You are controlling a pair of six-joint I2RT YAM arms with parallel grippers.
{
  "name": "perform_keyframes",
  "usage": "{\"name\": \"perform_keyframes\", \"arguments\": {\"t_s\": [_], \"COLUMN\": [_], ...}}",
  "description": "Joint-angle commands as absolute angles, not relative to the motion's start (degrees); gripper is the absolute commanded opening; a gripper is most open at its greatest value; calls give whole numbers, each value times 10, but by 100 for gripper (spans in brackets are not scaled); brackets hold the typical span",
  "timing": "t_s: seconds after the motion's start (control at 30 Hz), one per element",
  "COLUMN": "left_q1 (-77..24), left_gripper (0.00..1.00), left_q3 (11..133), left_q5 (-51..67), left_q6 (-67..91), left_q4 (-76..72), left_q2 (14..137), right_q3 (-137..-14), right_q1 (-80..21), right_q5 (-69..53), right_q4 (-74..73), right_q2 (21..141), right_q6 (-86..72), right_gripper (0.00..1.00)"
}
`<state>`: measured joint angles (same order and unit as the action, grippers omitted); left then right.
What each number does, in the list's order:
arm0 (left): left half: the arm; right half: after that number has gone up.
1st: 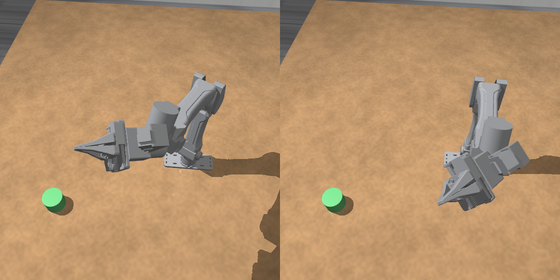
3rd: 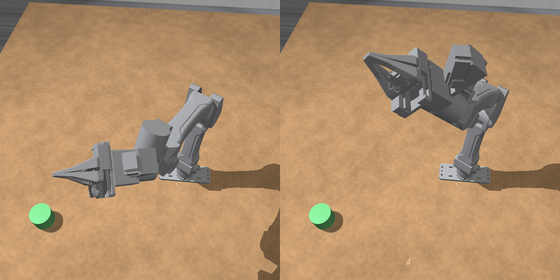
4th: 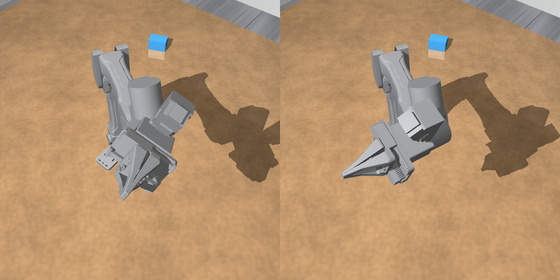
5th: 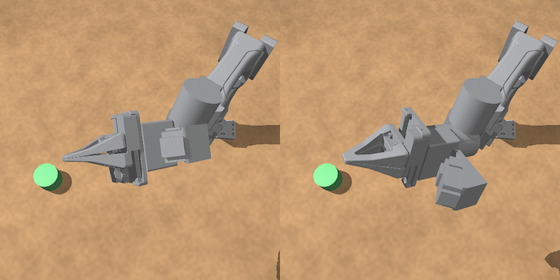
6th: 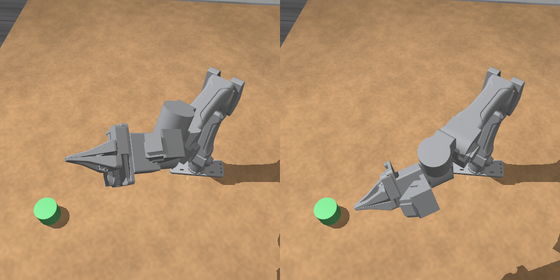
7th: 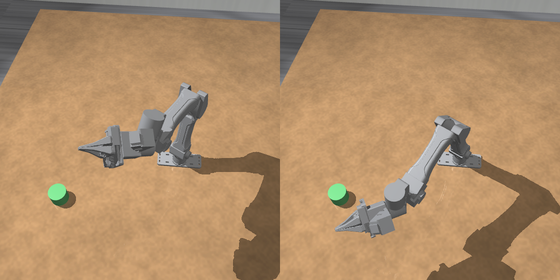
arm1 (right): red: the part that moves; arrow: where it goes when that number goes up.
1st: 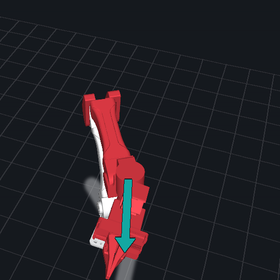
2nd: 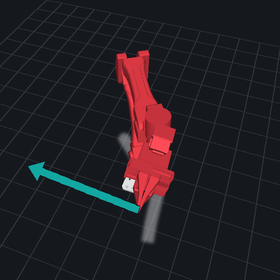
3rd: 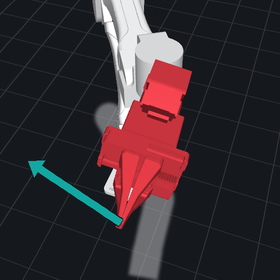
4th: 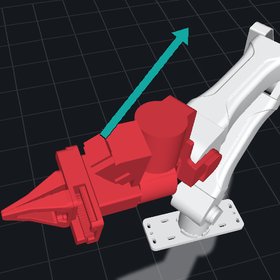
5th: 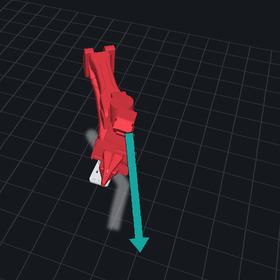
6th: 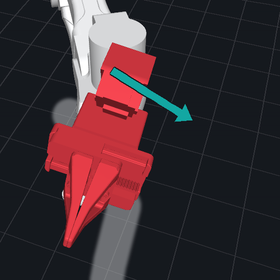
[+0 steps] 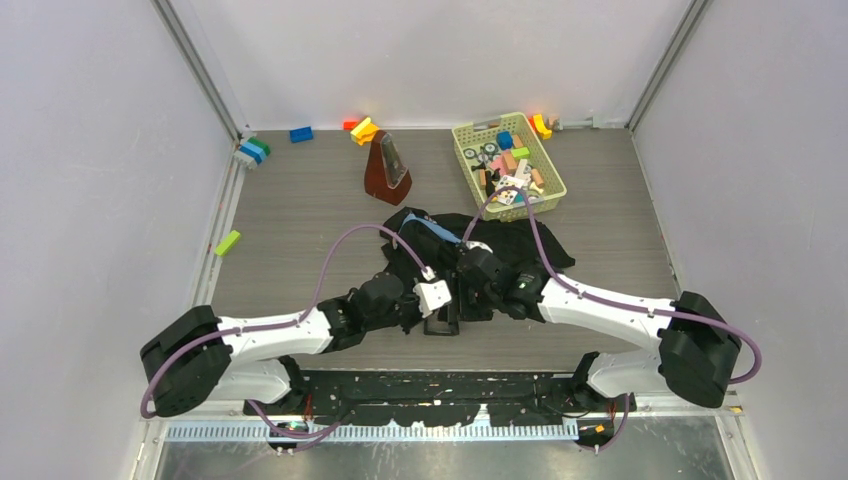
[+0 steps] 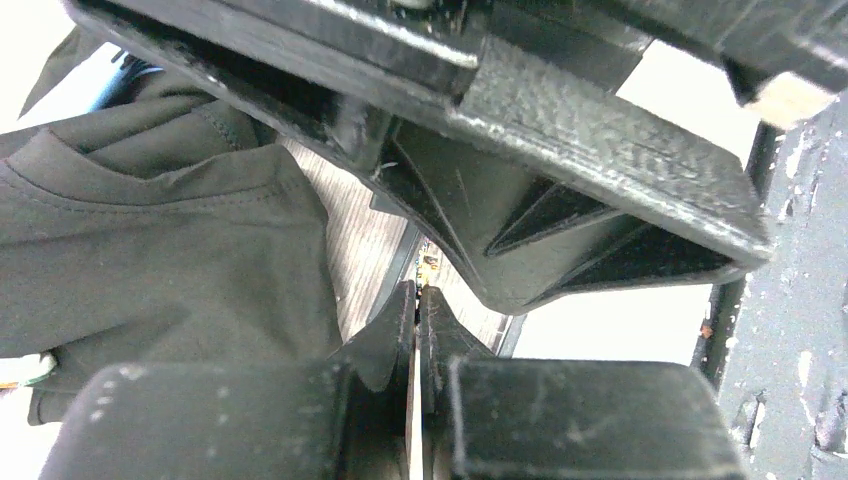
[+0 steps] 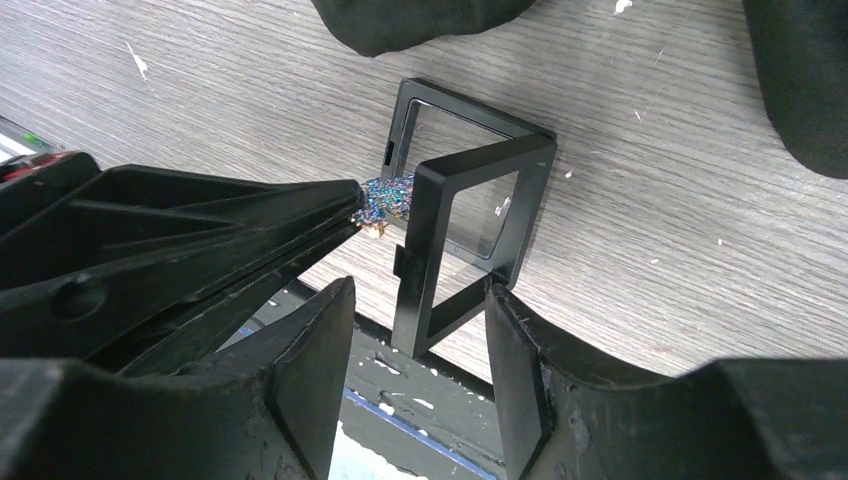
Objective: Remove the brooch from the garment
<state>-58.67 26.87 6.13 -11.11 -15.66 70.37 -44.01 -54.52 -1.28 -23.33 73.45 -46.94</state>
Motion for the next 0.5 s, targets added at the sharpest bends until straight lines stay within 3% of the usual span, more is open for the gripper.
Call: {"name": "perform_keyframes", "arguments": {"t_s": [0.0, 0.13, 0.47], "left_q1": [-590, -591, -592], "left_gripper": [0, 0, 0], "left_q3": [266, 270, 282], "left_q5": [73, 73, 48], "left_q6": [-121, -121, -127], "left_q4": [-188, -183, -165], "left_q2": [684, 689, 709], "right_q3": [-455, -455, -438], "right_q1": [-545, -545, -545], "right_q5": [-15, -4, 19], "right_q4": [-213, -224, -237], "right_q2": [742, 740, 710], "right_q6": [-474, -474, -474], "right_gripper": [54, 39, 30]}}
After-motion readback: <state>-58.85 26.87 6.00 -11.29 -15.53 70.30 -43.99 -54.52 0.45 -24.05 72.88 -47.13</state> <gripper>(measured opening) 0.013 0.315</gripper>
